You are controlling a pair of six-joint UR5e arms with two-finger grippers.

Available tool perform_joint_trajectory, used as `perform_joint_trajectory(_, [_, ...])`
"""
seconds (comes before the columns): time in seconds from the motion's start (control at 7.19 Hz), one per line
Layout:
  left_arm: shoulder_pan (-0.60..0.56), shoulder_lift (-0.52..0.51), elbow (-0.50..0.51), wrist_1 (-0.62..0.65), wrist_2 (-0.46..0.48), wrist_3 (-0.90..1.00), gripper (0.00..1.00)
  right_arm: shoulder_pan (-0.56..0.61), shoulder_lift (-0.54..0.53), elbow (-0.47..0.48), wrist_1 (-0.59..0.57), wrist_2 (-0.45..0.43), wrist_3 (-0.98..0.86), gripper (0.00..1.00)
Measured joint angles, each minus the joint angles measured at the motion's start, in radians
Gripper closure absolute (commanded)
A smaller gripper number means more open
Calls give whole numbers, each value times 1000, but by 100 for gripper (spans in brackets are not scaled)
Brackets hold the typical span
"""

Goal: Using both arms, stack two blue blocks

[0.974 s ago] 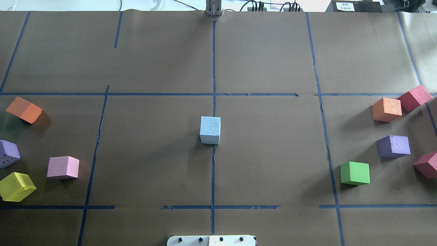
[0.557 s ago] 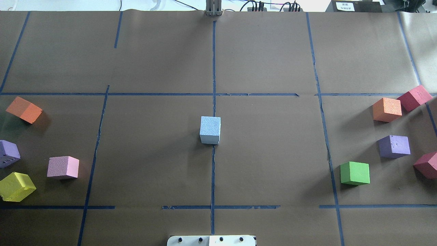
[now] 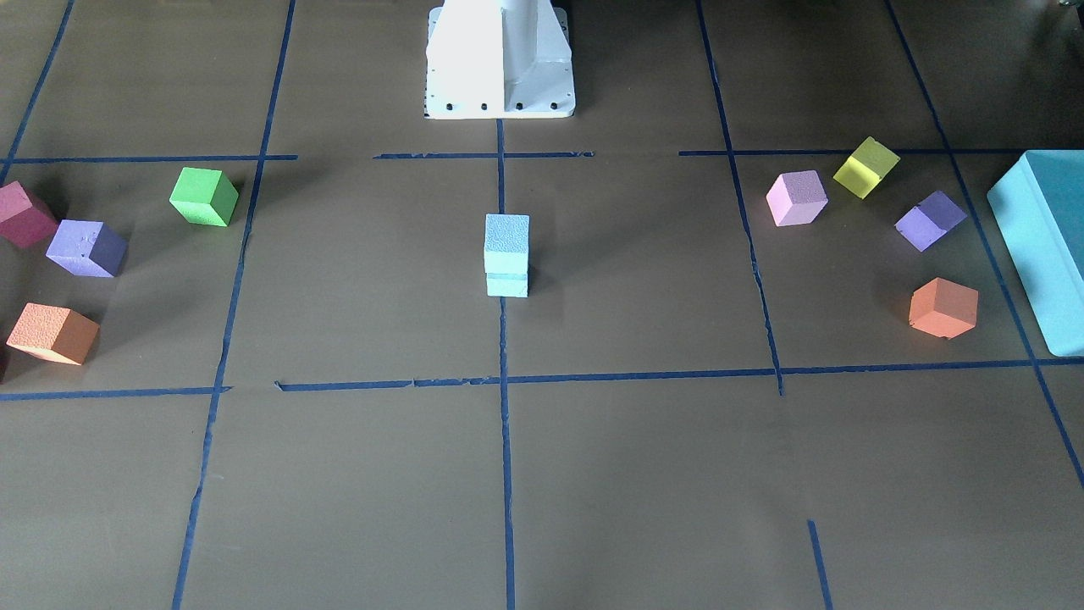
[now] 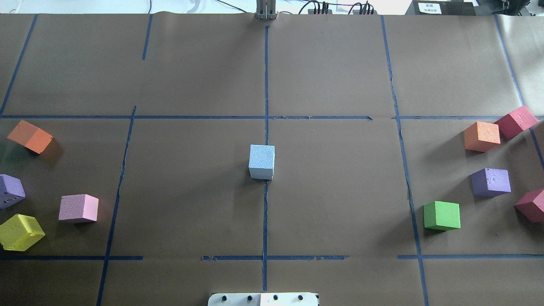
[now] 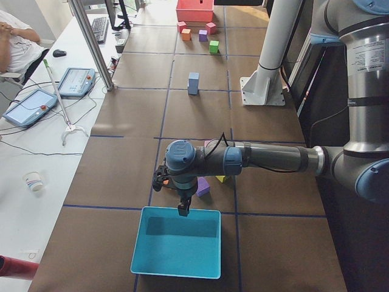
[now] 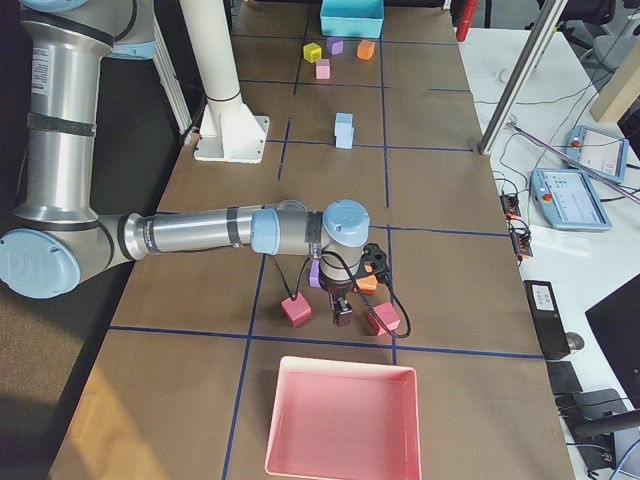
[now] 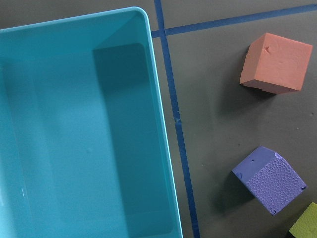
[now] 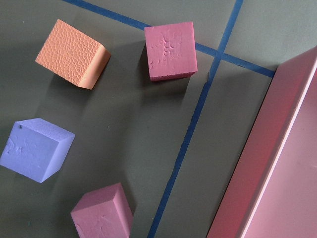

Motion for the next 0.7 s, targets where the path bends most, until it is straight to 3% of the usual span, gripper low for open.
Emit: perform_joint_trajectory(0.7, [0,7,-6,0,10,2,0,-1,0,0,0,8,1,0])
